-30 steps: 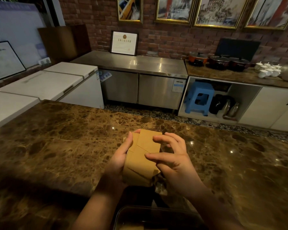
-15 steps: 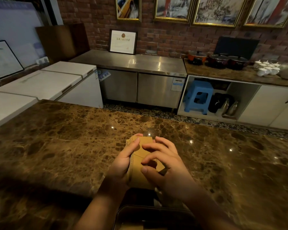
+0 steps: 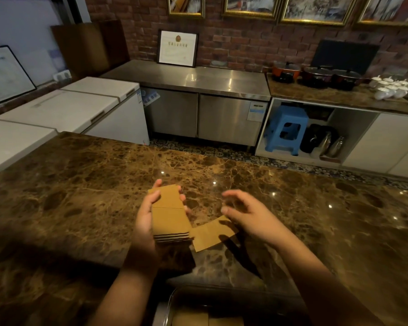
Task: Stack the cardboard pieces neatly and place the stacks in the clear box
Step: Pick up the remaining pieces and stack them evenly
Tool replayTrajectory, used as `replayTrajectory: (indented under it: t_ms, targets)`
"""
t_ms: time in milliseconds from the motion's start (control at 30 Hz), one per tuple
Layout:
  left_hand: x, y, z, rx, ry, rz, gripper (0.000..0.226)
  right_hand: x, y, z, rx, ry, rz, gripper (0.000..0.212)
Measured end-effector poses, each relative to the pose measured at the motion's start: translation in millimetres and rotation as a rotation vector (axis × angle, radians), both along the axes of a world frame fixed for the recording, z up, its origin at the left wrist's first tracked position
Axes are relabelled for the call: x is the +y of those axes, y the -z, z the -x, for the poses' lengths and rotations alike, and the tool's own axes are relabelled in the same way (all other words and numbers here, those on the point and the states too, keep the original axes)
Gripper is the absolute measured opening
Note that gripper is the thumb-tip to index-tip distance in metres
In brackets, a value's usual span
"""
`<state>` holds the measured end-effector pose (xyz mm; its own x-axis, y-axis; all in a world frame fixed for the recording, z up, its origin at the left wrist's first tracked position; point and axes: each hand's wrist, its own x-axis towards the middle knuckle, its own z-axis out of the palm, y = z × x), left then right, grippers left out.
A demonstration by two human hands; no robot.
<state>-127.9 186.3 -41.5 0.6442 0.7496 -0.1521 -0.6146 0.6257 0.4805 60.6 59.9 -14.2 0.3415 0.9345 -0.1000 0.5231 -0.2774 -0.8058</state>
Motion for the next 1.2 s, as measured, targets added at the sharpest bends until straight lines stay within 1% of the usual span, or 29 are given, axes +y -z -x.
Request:
replayTrajectory:
  t_ms: [67, 100, 167, 233, 267, 333, 400, 467, 500, 533, 600, 633, 667, 700, 767, 800, 900, 967, 1067, 1133, 1200]
  targets:
    - [7, 5, 7, 0.011, -0.032, 0.0, 0.04, 10, 20, -10, -0.143, -0.129, 0.239, 0.06]
    - [7, 8, 8, 0.006, -0.039, 0.007, 0.041, 15, 30, -10, -0.218, -0.195, 0.307, 0.068]
    - [6, 13, 8, 0.004, -0.044, 0.018, 0.043, 26, 44, -7, -0.365, -0.289, 0.377, 0.081]
    - [3, 16, 6, 0.029, -0.038, 0.019, 0.044, 37, 51, -5, -0.497, -0.339, 0.426, 0.09]
    - [2, 17, 5, 0.041, -0.034, 0.019, 0.042, 41, 54, -3, -0.555, -0.355, 0.448, 0.092]
    - [1, 20, 1, 0.052, -0.021, 0.036, 0.039, 47, 58, 1, -0.638, -0.37, 0.47, 0.09]
    - [0, 20, -1, 0.061, -0.015, 0.052, 0.043, 48, 61, 3, -0.643, -0.344, 0.477, 0.086]
    - [-1, 17, -3, 0.072, -0.004, 0.057, 0.053, 47, 58, 2, -0.623, -0.292, 0.509, 0.086]
    - [-1, 15, -4, 0.078, 0.001, 0.053, 0.057, 46, 54, 1, -0.59, -0.265, 0.521, 0.08]
    - [-2, 12, -5, 0.084, 0.008, 0.047, 0.059, 44, 50, 0, -0.521, -0.229, 0.517, 0.068]
    - [-2, 8, -6, 0.09, 0.019, 0.029, 0.06, 38, 38, -7, -0.281, -0.092, 0.425, 0.032]
    - [-2, 7, -7, 0.096, 0.024, 0.016, 0.06, 34, 31, -10, -0.147, 0.009, 0.357, 0.02]
    - [-2, 4, -7, 0.104, 0.029, 0.0, 0.06, 29, 21, -13, -0.016, 0.106, 0.285, 0.014]
    - [-2, 0, -8, 0.108, 0.035, -0.018, 0.06, 23, 11, -16, 0.11, 0.179, 0.213, 0.013]
    - [-4, -7, -11, 0.11, 0.055, -0.063, 0.059, 10, -10, -16, 0.313, 0.244, 0.105, 0.019]
    - [-5, -11, -12, 0.115, 0.065, -0.088, 0.059, 3, -18, -13, 0.385, 0.251, 0.064, 0.019]
    - [-10, -21, -19, 0.114, 0.118, -0.13, 0.06, -15, -38, -3, 0.544, 0.264, -0.037, 0.011]
    - [-15, -27, -23, 0.075, 0.166, -0.125, 0.057, -25, -46, 1, 0.594, 0.269, -0.097, 0.01]
    - [-21, -36, -28, 0.001, 0.226, -0.077, 0.055, -40, -61, -4, 0.614, 0.222, -0.161, 0.021]
    - [-24, -42, -30, 0.009, 0.305, -0.052, 0.052, -52, -73, -13, 0.605, 0.11, -0.148, 0.028]
    - [-27, -45, -30, 0.053, 0.397, -0.003, 0.049, -60, -85, -22, 0.565, -0.045, -0.091, 0.031]
